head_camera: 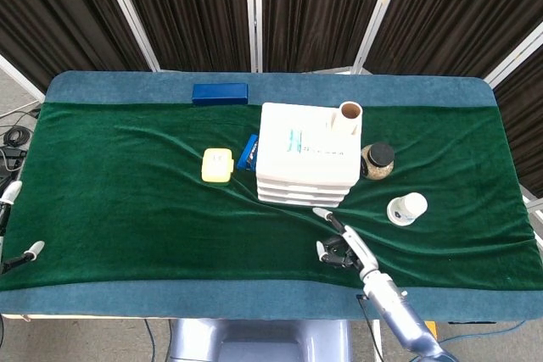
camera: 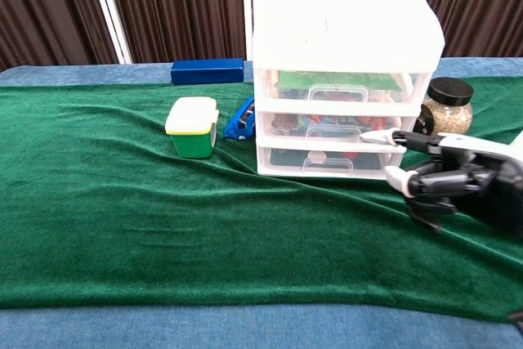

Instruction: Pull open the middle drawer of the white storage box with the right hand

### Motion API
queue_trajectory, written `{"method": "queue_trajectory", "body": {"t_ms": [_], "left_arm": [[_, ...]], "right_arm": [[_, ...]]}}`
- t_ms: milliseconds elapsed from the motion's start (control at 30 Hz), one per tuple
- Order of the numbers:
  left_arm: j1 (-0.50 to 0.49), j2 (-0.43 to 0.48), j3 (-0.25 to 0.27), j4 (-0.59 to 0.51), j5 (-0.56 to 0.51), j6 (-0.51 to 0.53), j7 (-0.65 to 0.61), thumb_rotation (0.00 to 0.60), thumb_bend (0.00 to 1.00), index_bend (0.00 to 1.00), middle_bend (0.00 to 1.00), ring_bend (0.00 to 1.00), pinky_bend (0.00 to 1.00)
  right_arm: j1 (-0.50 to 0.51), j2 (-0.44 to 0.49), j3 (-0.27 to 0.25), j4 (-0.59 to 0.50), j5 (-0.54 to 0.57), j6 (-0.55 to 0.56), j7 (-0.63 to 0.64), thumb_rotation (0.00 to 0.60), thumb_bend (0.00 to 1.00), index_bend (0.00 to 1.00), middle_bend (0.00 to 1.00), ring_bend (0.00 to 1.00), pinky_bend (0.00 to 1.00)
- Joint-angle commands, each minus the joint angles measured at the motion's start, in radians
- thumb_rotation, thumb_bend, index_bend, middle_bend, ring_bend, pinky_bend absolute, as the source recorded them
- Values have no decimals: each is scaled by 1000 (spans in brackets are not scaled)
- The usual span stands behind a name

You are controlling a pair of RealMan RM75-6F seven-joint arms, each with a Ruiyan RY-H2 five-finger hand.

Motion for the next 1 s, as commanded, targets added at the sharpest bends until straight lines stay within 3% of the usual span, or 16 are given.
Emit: {"method": "queue_trajectory", "body": {"t_ms": [33,433,1000], "left_arm": [[0,0,-1,0,-1,-1,0,600,131,0,0,0,0],[3,11,-3,-2,-5,0,-24,600,130,0,0,0,0],[4,17,-4,-6,-10,-6,-34,600,130,0,0,0,0]], "right_arm": [[11,-50,23,27,30,2,4,600,515,124,907,928,797],[25,-205,47,109,78,33,-32,600,515,124,902,924,795],[47,-273,90,183,116,-5,-41,600,515,124,900,920,794]]}}
